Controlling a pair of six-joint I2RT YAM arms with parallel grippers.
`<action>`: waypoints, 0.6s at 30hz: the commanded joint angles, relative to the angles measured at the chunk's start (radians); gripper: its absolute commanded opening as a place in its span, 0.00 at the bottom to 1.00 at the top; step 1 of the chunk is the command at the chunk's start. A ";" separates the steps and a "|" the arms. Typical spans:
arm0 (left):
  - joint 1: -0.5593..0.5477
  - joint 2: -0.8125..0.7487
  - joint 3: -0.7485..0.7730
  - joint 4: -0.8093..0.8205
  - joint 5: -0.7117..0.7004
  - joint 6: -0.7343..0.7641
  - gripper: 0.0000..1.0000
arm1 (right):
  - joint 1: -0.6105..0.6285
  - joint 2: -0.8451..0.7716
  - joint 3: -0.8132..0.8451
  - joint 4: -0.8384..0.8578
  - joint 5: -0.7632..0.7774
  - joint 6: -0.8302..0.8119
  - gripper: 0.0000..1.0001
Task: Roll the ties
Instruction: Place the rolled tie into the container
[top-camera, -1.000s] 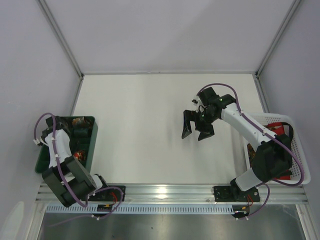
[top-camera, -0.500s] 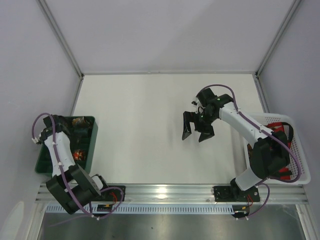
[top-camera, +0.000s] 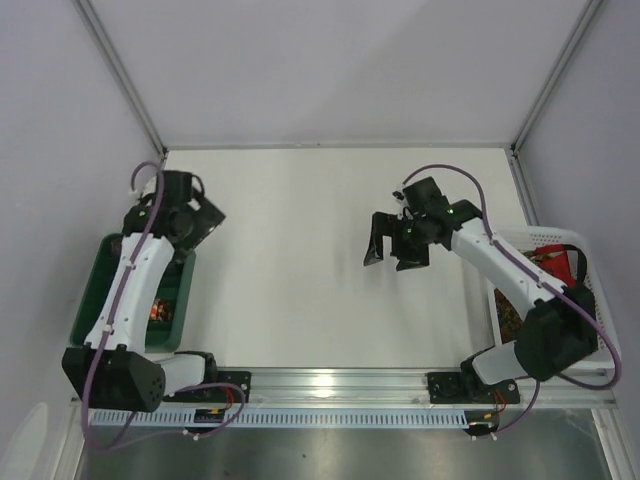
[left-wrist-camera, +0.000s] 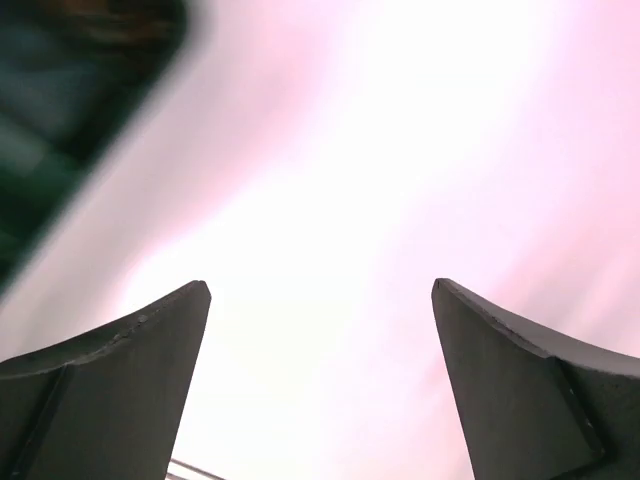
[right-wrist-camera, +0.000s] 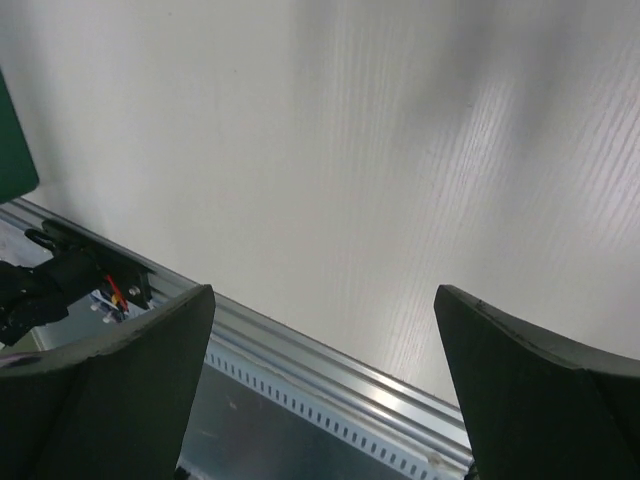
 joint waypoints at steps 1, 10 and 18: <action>-0.241 0.034 0.117 0.019 -0.005 -0.062 1.00 | 0.010 -0.171 -0.120 0.244 0.075 0.048 1.00; -0.527 0.071 -0.114 0.440 0.190 0.032 1.00 | 0.009 -0.300 -0.450 0.479 0.194 0.088 1.00; -0.548 -0.012 -0.351 0.731 0.339 0.041 1.00 | 0.053 -0.375 -0.591 0.639 0.277 0.149 1.00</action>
